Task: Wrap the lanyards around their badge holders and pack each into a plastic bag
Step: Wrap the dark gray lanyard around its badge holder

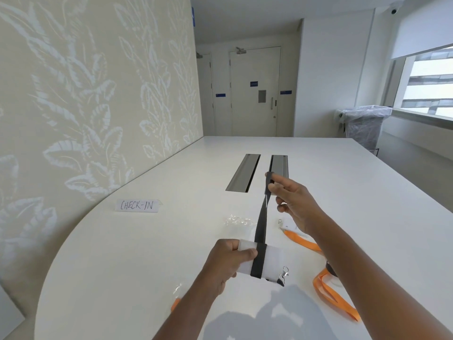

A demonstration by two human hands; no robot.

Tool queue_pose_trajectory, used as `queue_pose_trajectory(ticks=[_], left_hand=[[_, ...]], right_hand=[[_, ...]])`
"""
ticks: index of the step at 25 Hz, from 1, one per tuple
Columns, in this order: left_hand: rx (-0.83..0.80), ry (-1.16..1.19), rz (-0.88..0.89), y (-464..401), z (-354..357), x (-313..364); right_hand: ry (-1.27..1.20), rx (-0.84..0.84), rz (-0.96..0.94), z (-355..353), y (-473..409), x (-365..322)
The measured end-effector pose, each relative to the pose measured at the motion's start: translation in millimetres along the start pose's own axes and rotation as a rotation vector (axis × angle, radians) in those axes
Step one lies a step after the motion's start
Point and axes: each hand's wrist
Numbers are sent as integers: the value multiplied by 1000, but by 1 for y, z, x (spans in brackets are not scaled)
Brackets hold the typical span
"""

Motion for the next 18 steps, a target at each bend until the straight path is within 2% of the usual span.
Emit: queue_pose_trajectory(ticks=[9,14,18], left_hand=[[213,44,8,-28,-15,-10],[320,200,6,-42,-35,1],[255,345,49,-46,-44,15]], right_hand=[[-118,-24,19,42,64,-20],[-159,52,133,51,120,19],[-156,164,302,53,149,67]])
Point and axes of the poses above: each hand's wrist, its own y-axis away from the middle knuckle, its own z-axis out of the palm, x = y × z, and after that the axes turned 14 degrees about -y, right-handed
